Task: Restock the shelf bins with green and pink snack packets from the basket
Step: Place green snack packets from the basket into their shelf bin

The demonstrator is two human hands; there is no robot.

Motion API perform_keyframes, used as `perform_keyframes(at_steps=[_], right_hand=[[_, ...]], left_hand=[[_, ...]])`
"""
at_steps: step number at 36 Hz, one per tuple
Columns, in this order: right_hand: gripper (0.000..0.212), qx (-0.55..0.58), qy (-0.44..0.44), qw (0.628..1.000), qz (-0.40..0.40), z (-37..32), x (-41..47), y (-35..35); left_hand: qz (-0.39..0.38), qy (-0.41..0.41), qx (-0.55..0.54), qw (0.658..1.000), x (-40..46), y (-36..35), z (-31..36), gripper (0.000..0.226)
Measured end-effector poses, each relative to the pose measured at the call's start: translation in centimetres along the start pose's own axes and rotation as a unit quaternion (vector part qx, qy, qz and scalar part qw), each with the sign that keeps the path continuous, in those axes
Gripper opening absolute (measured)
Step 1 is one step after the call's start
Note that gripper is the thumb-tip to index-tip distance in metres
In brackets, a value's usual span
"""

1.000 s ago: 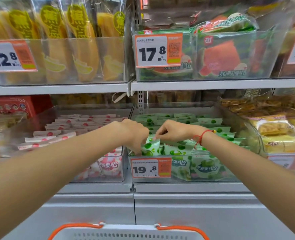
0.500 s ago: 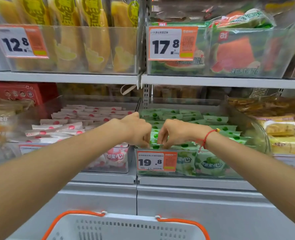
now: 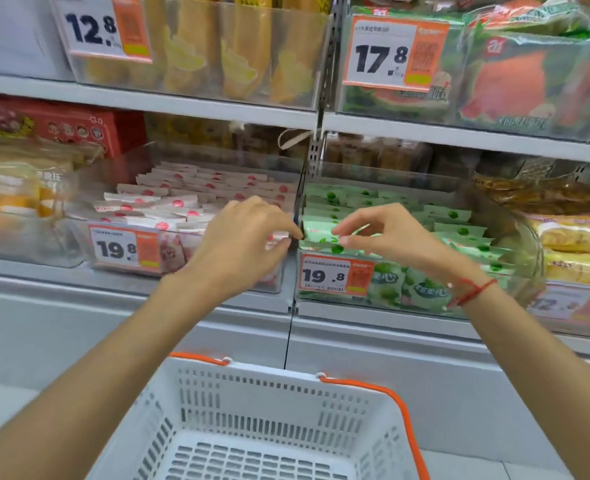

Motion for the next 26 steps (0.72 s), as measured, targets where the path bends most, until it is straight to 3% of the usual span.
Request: perform_keyframes(at_steps=[2, 4, 7, 10, 13, 15, 17, 21, 23, 26], right_hand=[[0.009, 0.035, -0.002, 0.997, -0.074, -0.7, -0.4, -4.5], [0.01, 0.052, -0.015, 0.983, -0.178, -0.3, -1.1, -10.4], [0.014, 0.049, -0.078, 0.944, -0.316, 4.0, -3.1, -19.8], [0.022, 0.014, -0.138, 0.914, -0.381, 10.1, -5.1, -27.4], [0.026, 0.003, -0.196, 0.879, -0.434, 15.2, -7.6, -33.9], [0.028, 0.005, -0.233, 0.858, -0.457, 17.8, -9.3, -37.7], [0.032, 0.008, -0.259, 0.842, -0.472, 19.7, -10.8, -41.1], [0.06, -0.038, -0.279, 0.833, -0.477, 22.9, -14.1, -47.0], [0.073, -0.02, -0.303, 0.842, -0.446, 23.7, -15.7, -49.1], [0.068, -0.088, -0.245, 0.883, -0.391, 23.4, -16.5, -50.3]], left_hand=[[0.044, 0.075, -0.076, 0.993, -3.6, -0.1, -2.1, 0.015], [0.016, 0.17, -0.156, 0.973, -7.4, -3.0, -4.9, 0.015], [-0.071, 0.283, -0.212, 0.932, -14.0, -10.0, -9.3, 0.019], [-0.194, 0.345, -0.222, 0.891, -20.9, -18.1, -12.4, 0.021], [-0.331, 0.405, -0.243, 0.817, -28.0, -25.7, -14.3, 0.014], [-0.392, 0.441, -0.249, 0.768, -32.3, -29.5, -14.7, 0.017], [-0.468, 0.472, -0.187, 0.724, -36.3, -32.0, -14.9, 0.015], [-0.546, 0.484, -0.17, 0.662, -42.4, -36.3, -12.8, 0.047], [-0.538, 0.498, -0.176, 0.657, -43.9, -37.1, -11.6, 0.049], [-0.497, 0.487, -0.127, 0.707, -44.4, -37.3, -11.1, 0.04]])
Point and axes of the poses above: each hand's wrist, its own x-axis towards the middle knuckle, its own y-axis out of the back of the hand, z = x × y, the point moved 10 cm from there along x, towards the middle knuckle, and after that the axes turned 4 degrees about -z, right-handed, at the moved point
